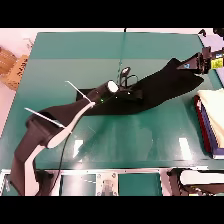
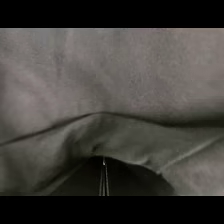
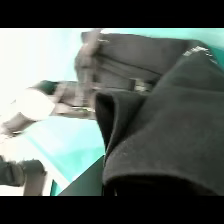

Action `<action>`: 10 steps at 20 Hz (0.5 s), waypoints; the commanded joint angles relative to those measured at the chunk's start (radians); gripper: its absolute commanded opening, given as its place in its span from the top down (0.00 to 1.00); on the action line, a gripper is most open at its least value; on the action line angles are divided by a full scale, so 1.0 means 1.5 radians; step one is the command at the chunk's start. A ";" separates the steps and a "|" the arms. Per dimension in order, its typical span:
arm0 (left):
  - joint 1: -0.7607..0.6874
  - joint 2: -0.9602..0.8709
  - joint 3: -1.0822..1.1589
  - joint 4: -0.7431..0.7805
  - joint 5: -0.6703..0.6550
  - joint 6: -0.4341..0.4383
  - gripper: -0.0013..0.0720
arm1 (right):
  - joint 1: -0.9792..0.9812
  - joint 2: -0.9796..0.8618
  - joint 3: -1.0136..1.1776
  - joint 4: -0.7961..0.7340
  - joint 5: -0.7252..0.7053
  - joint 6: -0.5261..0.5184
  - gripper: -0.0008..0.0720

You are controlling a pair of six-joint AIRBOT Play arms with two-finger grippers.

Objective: Fold the shirts.

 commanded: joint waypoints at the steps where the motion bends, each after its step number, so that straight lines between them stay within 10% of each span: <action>1: -0.011 -0.033 0.033 -0.043 -0.003 0.009 0.95 | 0.020 0.011 0.005 0.011 0.003 0.011 0.96; 10: 0.241 -0.031 0.246 0.102 -0.610 -0.028 0.95 | 0.082 0.011 0.005 0.011 -0.057 0.024 0.96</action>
